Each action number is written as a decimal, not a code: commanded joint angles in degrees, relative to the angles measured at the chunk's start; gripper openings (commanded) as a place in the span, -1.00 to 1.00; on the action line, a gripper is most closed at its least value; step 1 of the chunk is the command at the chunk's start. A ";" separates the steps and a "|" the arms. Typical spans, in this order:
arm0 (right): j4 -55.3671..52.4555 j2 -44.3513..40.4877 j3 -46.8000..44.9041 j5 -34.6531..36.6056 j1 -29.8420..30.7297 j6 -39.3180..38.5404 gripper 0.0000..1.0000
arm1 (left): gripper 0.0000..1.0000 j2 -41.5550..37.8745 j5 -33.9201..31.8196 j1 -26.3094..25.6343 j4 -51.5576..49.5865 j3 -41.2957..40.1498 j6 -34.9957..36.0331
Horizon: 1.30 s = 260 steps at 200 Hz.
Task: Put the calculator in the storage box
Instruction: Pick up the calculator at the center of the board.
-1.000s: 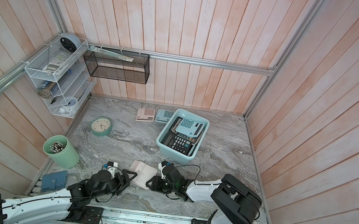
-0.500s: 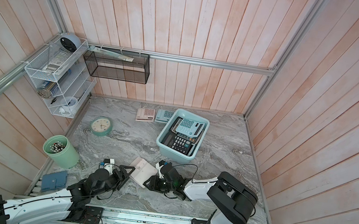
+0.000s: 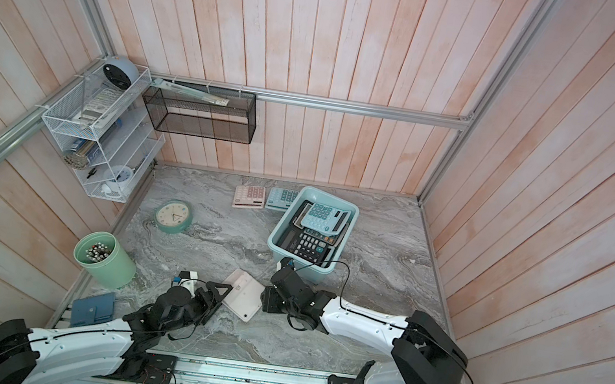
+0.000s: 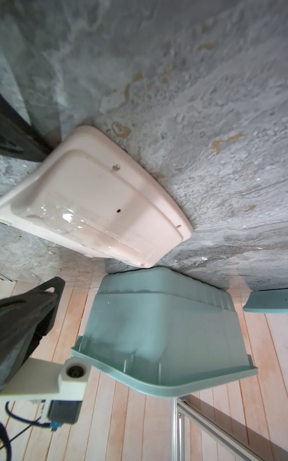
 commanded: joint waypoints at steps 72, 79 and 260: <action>-6.22 15.67 12.23 -2.39 -1.24 -14.65 0.12 | 0.69 0.99 0.88 0.39 1.15 -0.14 0.65; -5.66 16.16 12.08 -4.08 -1.23 -14.42 0.11 | 0.70 1.26 0.92 0.40 1.67 -0.10 0.65; 2.13 13.02 6.42 -15.57 -1.42 -9.55 0.05 | -0.52 1.41 3.20 1.28 4.87 2.30 2.88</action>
